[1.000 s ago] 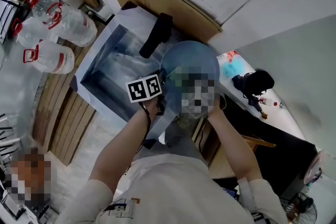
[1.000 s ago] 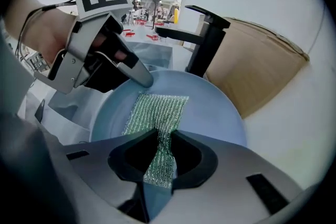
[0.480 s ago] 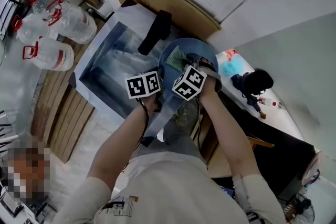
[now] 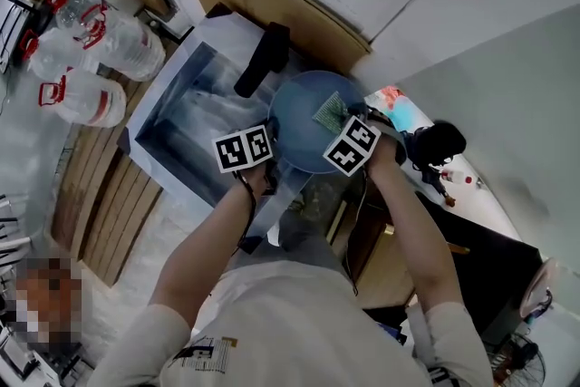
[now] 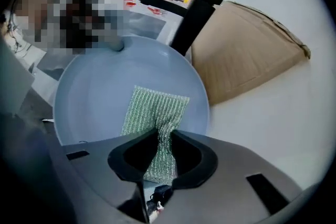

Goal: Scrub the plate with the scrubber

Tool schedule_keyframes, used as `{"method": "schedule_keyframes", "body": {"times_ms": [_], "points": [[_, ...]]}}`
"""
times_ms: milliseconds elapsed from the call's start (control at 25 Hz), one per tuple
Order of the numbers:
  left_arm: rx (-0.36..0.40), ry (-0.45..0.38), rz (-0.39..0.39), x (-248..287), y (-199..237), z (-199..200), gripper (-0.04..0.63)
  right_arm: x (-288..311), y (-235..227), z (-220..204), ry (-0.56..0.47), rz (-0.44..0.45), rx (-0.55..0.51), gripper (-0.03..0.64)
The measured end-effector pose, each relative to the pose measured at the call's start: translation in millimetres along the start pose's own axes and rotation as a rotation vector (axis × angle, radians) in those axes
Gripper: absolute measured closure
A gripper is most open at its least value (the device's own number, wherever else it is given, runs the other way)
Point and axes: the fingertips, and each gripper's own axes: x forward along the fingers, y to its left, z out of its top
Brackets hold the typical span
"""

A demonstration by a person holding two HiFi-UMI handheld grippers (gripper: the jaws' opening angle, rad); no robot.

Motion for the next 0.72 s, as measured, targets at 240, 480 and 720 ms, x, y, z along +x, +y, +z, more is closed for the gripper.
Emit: {"method": "schedule_keyframes", "body": {"times_ms": [240,480,720], "points": [[-0.032,-0.005,-0.002,0,-1,0,0.563,-19,60,15,-0.109,0.120,-0.001,0.508],[-0.047,-0.010,-0.013,-1,1,-1,0.561,-15,80,63,-0.213,0.132,-0.027,0.506],[0.041,0.004,0.014,-2,-1,-3,0.566,4,44,87,-0.117,-0.008,-0.186,0.508]]}}
